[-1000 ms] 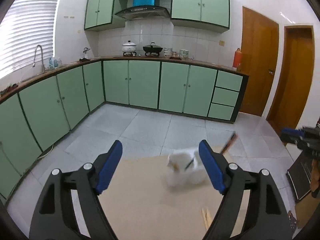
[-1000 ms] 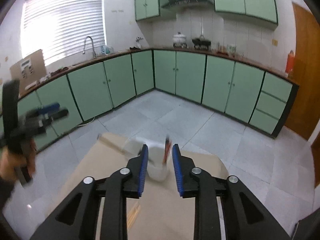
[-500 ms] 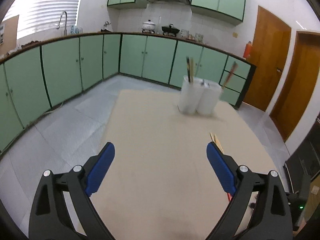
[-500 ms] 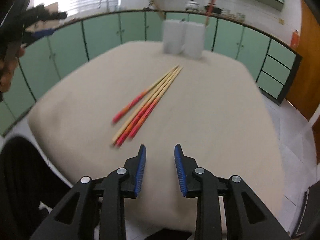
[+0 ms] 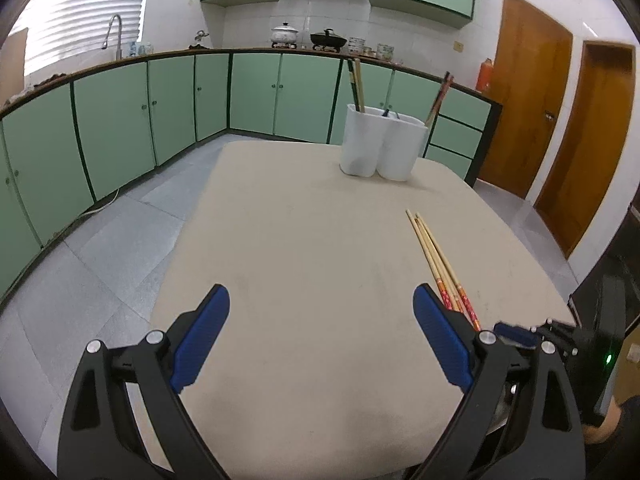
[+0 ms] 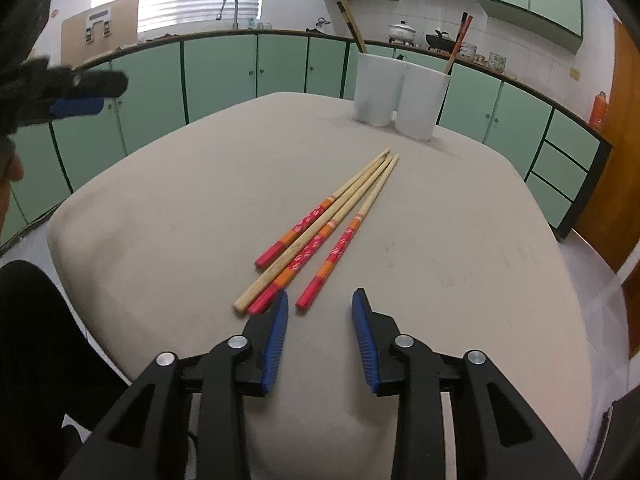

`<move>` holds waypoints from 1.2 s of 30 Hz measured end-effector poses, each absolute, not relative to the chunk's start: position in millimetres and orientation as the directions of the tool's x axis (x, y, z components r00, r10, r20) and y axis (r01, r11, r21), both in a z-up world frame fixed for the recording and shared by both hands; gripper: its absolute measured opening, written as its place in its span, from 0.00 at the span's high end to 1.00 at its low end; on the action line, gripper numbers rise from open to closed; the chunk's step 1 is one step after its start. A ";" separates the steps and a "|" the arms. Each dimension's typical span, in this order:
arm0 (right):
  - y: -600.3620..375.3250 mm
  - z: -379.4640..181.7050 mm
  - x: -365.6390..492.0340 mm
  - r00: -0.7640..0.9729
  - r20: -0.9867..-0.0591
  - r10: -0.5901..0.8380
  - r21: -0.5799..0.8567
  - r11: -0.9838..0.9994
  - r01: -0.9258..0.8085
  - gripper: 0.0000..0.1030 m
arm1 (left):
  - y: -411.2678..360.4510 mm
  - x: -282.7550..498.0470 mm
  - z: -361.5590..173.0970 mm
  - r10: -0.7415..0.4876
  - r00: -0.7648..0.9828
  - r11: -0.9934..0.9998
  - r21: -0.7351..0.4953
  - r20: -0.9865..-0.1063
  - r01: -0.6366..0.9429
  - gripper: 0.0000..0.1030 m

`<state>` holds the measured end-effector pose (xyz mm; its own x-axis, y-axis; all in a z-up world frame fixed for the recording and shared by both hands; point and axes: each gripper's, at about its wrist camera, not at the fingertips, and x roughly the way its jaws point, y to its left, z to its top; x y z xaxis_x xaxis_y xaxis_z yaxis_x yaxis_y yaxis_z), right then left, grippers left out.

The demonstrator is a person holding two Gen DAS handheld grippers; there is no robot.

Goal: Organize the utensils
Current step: 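Grasp a red-patterned chopstick with the right tool while the left tool grasps another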

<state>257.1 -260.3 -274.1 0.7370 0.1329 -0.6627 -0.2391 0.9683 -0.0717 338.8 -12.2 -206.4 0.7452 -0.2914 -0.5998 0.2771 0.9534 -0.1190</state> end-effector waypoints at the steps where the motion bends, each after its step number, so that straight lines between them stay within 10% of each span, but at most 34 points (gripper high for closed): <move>1: -263.3 -274.1 257.0 0.738 -0.662 0.130 -0.064 0.972 -0.228 0.74 | -17.9 336.9 -210.4 -0.304 0.741 0.948 -0.111 -0.598 0.299 0.12; 5: -283.2 -275.1 260.3 0.743 -0.659 0.115 -0.036 0.982 -0.184 0.92 | -45.6 330.2 -231.1 -0.328 0.709 0.929 -0.076 -0.624 0.363 0.12; 27: -342.2 -274.8 267.2 0.744 -0.662 0.094 0.052 0.995 -0.080 0.94 | -140.8 332.9 -298.3 -0.323 0.673 0.902 0.000 -0.665 0.432 0.17; 36: -342.9 -276.3 265.8 0.745 -0.662 0.088 0.053 0.996 -0.072 0.94 | -141.9 331.7 -297.2 -0.324 0.702 0.911 -0.008 -0.634 0.413 0.37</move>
